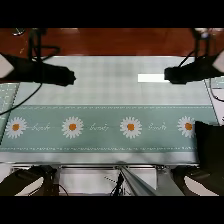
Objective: Fold the shirts.
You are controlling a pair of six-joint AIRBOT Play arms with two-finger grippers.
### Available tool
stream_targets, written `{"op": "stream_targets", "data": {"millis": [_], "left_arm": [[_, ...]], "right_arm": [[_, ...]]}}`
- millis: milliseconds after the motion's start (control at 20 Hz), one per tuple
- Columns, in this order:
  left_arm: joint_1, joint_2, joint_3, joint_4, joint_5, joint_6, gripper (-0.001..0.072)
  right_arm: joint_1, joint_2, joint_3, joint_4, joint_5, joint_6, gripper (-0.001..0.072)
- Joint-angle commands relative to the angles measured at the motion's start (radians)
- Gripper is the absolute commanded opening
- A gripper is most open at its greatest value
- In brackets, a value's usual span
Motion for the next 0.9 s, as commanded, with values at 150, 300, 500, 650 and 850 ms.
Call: {"op": "stream_targets", "data": {"millis": [150,300,500,650,850], "left_arm": [[-0.01,-0.015,-0.209,0.273,0.05,-0.196,0.0027],[-0.011,-0.017,-0.206,0.274,0.049,-0.196,0.0028],[-0.011,-0.022,-0.206,0.274,0.051,-0.196,0.0028],[-0.011,-0.022,-0.206,0.273,0.051,-0.196,0.0028],[-0.011,-0.022,-0.206,0.274,0.051,-0.196,0.0028]], "right_arm": [[0.071,-0.138,-0.137,-0.234,0.054,0.155,0.0024],[0.071,-0.137,-0.137,-0.235,0.056,0.157,0.0024],[0.071,-0.137,-0.137,-0.234,0.056,0.157,0.0024],[0.071,-0.137,-0.137,-0.234,0.056,0.157,0.0024],[0.071,-0.137,-0.137,-0.234,0.056,0.157,0.0024]]}}
